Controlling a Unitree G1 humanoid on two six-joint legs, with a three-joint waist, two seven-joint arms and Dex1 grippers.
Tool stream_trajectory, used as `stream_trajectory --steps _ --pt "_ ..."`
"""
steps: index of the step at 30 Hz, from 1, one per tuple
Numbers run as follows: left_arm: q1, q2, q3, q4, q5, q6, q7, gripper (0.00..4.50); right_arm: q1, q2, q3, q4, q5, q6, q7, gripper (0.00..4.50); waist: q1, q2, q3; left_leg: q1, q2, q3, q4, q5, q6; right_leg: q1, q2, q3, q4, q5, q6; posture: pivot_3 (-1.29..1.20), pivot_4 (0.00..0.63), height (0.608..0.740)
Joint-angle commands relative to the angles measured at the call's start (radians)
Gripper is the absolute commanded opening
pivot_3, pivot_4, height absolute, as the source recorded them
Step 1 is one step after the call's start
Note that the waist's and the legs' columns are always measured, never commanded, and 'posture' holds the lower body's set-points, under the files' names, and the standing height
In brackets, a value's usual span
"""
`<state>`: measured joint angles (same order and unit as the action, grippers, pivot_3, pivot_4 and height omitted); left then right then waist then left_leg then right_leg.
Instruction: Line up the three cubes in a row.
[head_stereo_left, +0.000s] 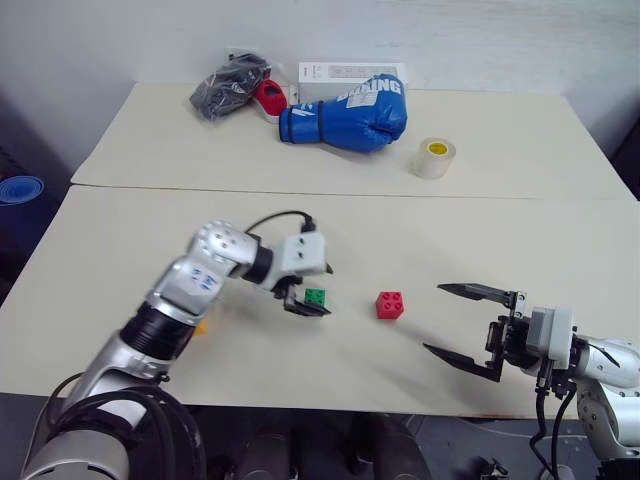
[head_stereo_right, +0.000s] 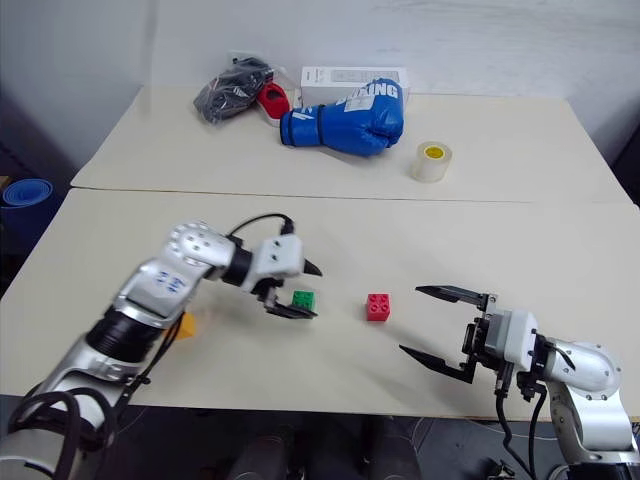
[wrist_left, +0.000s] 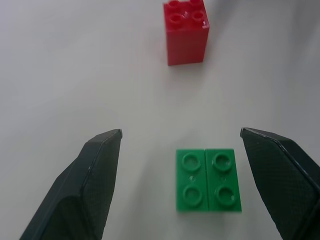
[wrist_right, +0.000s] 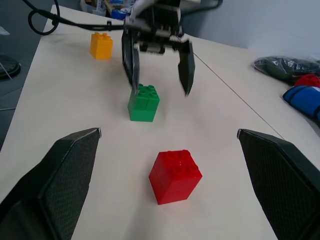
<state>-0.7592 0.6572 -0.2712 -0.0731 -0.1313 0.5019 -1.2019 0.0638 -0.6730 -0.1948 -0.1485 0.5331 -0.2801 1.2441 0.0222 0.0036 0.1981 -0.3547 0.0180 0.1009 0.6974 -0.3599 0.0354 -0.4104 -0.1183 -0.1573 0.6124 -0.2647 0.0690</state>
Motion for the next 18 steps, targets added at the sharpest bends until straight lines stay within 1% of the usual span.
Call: stream_trajectory --steps 1,2,4,5,6,8,10,12,14,18 --pt "0.041 0.115 0.179 0.007 -0.112 -0.059 -0.082 4.01 -0.031 0.016 0.016 0.006 0.02 -0.012 0.023 4.5 -0.005 0.0 0.0 0.0 0.0 0.0 0.0 0.0 0.0 0.0 0.0 0.0 0.0 0.0 0.0 0.0 0.15 0.74" --pt "0.084 0.156 0.24 0.036 -0.138 -0.1 -0.108 4.01 -0.037 0.022 0.025 0.003 0.023 -0.011 0.025 4.5 -0.006 0.0 0.0 0.0 0.001 0.001 0.0 0.0 -0.001 0.0 0.0 0.0 0.0 0.0 0.0 0.0 0.15 0.74" --pt "0.172 0.211 0.352 0.103 -0.176 -0.173 -0.135 4.34 -0.046 0.037 0.046 -0.008 0.029 -0.003 0.026 4.5 -0.014 0.0 0.0 0.0 0.002 0.001 0.0 -0.001 -0.002 0.0 0.0 0.001 0.0 0.0 -0.001 0.0 0.15 0.74" --pt "0.242 0.243 0.427 0.155 -0.18 -0.209 -0.126 4.48 -0.05 0.048 0.065 -0.022 0.033 0.008 0.025 4.5 -0.02 0.0 0.0 0.001 0.002 0.001 0.0 -0.001 -0.002 0.0 0.0 0.001 0.0 -0.001 -0.001 0.0 0.15 0.74" --pt "0.304 0.268 0.494 0.199 -0.185 -0.239 -0.116 4.48 -0.054 0.059 0.083 -0.034 0.034 0.016 0.023 4.5 -0.023 0.0 0.0 0.001 0.003 0.001 0.0 -0.001 -0.002 0.0 0.0 0.0 0.0 -0.001 -0.001 0.0 0.15 0.74" --pt "0.386 0.292 0.586 0.245 -0.205 -0.271 -0.099 4.48 -0.058 0.075 0.107 -0.055 0.032 0.022 0.02 4.5 -0.025 0.0 0.0 0.001 0.005 0.001 0.0 -0.002 -0.003 -0.001 0.001 0.0 0.0 -0.001 -0.002 0.0 0.15 0.74" --pt "0.49 0.289 0.713 0.281 -0.248 -0.283 -0.086 4.48 -0.066 0.101 0.14 -0.077 0.028 0.023 0.014 4.5 -0.022 -0.001 0.0 0.0 0.005 0.001 0.0 -0.002 -0.004 -0.001 0.001 -0.001 0.0 -0.001 -0.002 0.0 0.15 0.74" --pt "0.615 0.3 0.805 0.33 -0.246 -0.306 -0.079 4.48 -0.078 0.125 0.171 -0.092 0.024 0.029 0.007 4.5 -0.016 -0.001 0.0 0.0 0.005 0.0 0.001 -0.003 -0.003 -0.001 -0.001 0.0 0.0 -0.001 -0.002 0.0 0.15 0.74" --pt "0.725 0.306 0.861 0.365 -0.233 -0.344 -0.085 4.48 -0.09 0.143 0.196 -0.095 0.019 0.031 0.004 4.5 -0.023 -0.001 0.0 0.0 0.004 0.0 0.001 -0.004 -0.003 -0.001 -0.001 0.0 -0.001 -0.001 -0.002 0.0 0.15 0.74" --pt "0.867 0.306 0.92 0.383 -0.251 -0.375 -0.102 4.48 -0.115 0.157 0.217 -0.082 0.011 0.027 0.005 4.5 -0.022 -0.002 0.0 0.0 0.005 0.001 0.0 -0.006 -0.003 -0.002 -0.002 0.0 -0.001 -0.002 -0.003 0.0 0.15 0.74"
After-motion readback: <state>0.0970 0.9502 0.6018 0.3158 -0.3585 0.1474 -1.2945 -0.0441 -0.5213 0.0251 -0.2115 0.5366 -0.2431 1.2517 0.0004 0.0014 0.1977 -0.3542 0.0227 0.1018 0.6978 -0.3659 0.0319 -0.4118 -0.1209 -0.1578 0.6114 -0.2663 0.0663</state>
